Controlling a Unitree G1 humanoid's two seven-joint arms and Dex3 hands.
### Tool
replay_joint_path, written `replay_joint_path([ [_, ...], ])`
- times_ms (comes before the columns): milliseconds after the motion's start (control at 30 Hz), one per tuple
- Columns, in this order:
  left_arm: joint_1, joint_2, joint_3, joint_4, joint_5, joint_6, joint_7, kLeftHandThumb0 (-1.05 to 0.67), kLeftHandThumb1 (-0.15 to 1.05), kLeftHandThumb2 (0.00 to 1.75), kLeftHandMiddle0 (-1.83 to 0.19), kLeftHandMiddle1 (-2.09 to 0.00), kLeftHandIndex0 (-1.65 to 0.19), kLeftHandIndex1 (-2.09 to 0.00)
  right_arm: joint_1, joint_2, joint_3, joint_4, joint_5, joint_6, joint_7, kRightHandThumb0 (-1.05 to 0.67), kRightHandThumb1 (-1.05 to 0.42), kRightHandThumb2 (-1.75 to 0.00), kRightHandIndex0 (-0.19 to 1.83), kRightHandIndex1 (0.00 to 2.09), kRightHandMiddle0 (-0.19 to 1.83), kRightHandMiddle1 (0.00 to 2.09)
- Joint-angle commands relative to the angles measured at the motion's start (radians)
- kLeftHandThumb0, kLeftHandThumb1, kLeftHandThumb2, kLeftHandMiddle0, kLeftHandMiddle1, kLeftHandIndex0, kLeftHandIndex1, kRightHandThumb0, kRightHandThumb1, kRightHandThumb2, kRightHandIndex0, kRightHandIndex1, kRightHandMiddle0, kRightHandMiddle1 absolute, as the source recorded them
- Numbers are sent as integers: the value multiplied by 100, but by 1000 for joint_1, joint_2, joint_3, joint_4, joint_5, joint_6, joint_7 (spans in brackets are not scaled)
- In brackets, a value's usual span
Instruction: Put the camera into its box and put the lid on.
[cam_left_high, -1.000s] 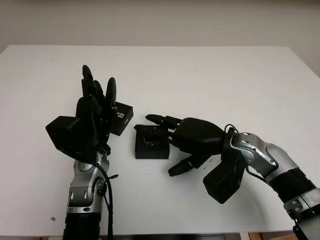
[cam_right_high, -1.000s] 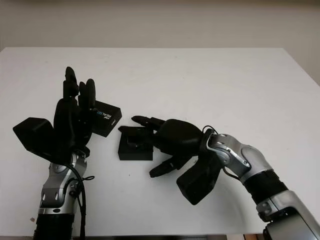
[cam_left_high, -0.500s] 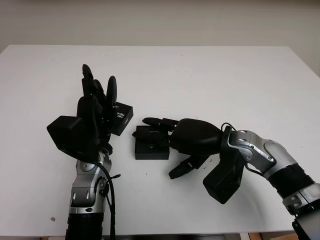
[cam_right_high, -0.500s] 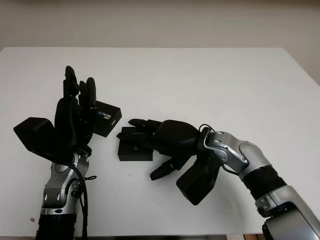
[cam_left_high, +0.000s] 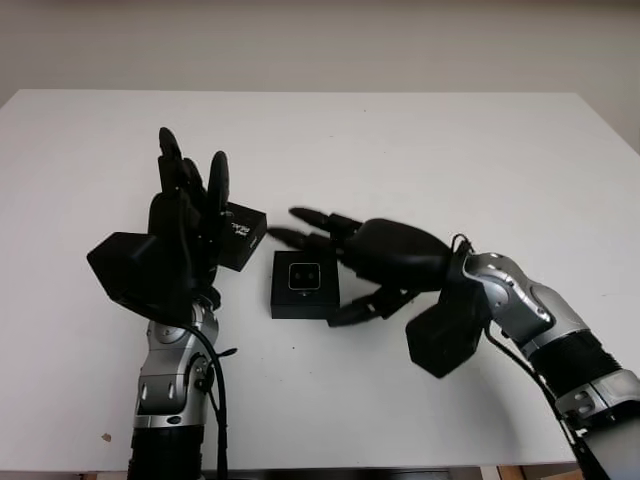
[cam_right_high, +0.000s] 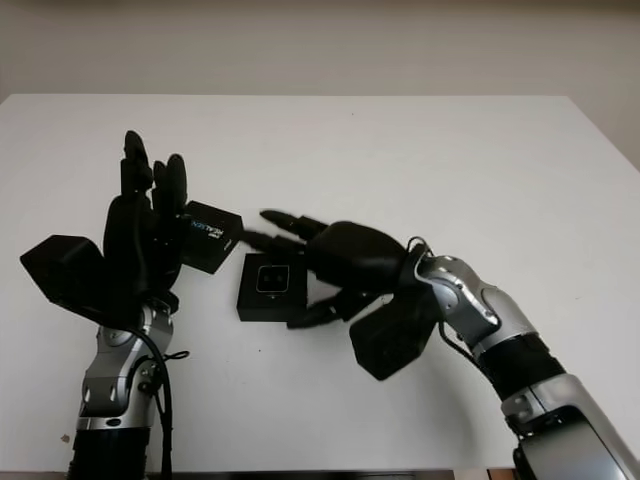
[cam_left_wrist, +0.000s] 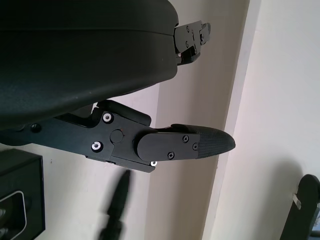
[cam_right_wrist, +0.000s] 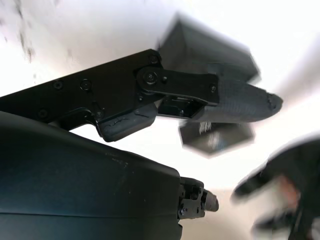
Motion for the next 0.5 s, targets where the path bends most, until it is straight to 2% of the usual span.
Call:
replay_joint_path([
  [0, -4, 11, 13, -9, -12, -11, -9, -65, 105, 36, 19, -1, 19, 0, -23, 11, -50, -43, 58, 50, 14, -87, -105, -65, -18, 1, -15, 1],
  [200, -5, 76, 38, -10, -16, -12, -56, -62, 105, 37, 18, -2, 18, -2, -16, 28, -150, -147, 185, 222, 43, -85, -105, -61, -18, 2, -14, 2],
  [367, -26, 205, 70, 30, -7, -17, -141, -60, 105, 41, 6, -8, 9, -7, -10, 47, -214, -189, 232, 349, 25, -85, -105, -65, -14, 5, -10, 5],
  [467, -63, 301, 68, 79, 45, -22, -176, -58, 105, 37, -9, -13, -4, -13, -16, 69, -242, -157, 277, 371, 22, -84, -105, -67, -14, 5, -9, 5],
])
